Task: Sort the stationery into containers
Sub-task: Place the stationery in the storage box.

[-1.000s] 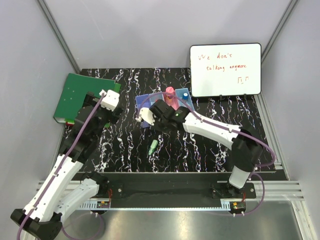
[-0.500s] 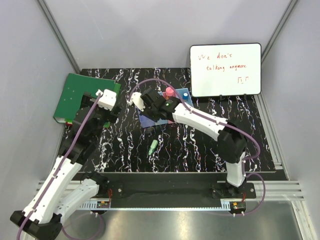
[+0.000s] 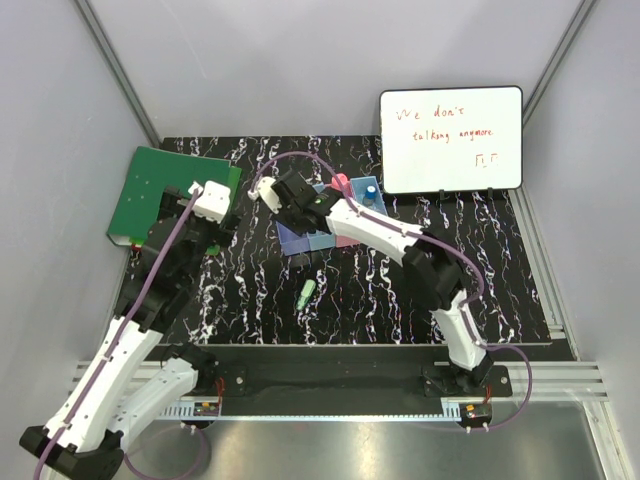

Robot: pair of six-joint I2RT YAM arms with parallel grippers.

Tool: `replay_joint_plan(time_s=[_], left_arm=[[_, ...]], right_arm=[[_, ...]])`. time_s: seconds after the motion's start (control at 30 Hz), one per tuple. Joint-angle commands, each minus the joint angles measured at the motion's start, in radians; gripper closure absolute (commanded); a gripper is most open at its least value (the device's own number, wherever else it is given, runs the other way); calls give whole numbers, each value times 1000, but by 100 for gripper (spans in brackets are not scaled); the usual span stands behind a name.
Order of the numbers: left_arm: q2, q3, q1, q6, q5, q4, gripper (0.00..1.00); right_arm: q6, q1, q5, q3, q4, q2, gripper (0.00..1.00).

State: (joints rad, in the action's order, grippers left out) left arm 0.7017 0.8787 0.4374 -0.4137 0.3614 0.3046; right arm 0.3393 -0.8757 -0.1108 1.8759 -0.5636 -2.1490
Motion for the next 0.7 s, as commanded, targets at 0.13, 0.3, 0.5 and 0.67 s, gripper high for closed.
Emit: replay_joint_plan(time_s=[0.13,0.3,0.5,0.67], left_arm=[[-36,-20,1,-33,-24,-62,1],[-47,-30,1,-33,-42,-58,1],[-51,-35,1,-51,-64,-55,1],[-47,-27,1,-42,-85,-50,1]], right_arm=[[3,32,8,196,60,-155,100],[3,43,-3,273,60,-232,100],[12,49,2,250,70,-230,49],[23,53,-26,230,85,-206,26]])
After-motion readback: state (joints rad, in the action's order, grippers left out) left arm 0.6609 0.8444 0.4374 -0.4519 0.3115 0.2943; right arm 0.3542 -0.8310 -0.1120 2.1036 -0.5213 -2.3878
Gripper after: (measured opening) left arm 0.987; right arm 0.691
